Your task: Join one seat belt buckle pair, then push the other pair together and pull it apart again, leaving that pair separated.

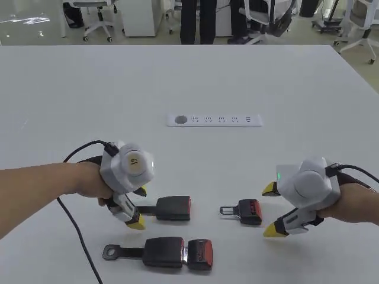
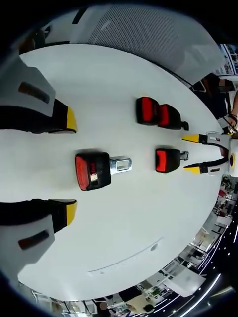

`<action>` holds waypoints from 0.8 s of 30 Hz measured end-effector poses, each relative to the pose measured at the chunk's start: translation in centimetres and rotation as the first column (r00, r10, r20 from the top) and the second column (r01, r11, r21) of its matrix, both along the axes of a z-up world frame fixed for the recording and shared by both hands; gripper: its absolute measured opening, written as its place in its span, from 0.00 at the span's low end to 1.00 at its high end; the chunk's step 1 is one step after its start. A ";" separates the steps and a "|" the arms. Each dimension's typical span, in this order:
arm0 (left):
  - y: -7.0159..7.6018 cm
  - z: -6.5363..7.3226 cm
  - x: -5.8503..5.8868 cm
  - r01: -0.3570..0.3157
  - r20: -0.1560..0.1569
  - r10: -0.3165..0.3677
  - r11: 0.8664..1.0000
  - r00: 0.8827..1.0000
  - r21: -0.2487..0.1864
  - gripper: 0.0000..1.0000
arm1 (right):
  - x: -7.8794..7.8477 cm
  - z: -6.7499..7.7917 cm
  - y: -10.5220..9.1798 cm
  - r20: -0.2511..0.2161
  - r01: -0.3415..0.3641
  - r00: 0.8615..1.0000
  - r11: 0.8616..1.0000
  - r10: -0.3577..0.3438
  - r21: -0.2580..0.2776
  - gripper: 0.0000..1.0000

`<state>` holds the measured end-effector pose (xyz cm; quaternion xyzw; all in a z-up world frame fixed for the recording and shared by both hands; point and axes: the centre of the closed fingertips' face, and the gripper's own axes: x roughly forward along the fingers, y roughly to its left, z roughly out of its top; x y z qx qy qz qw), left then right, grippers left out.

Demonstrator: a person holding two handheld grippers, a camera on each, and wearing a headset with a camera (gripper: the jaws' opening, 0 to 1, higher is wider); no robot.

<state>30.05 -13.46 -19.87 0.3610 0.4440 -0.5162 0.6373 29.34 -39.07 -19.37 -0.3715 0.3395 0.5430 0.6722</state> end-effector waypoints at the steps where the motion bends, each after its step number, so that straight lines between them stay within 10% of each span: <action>1: 0.2 0.3 -0.4 -0.014 -0.002 0.014 1.000 1.000 -0.015 0.49 | -0.1 -0.2 -0.1 0.002 0.004 1.000 1.000 -0.004 0.001 0.52; 12: 1.4 1.8 -2.8 -0.152 -0.017 0.151 0.973 0.988 -0.173 0.59 | -1.1 0.4 -1.3 -0.012 0.079 0.997 0.994 -0.078 0.080 0.58; 24: 3.6 2.4 -5.3 -0.254 0.007 0.270 0.911 0.963 -0.326 0.72 | -3.0 1.2 -1.3 -0.008 0.150 0.989 0.973 -0.151 0.176 0.65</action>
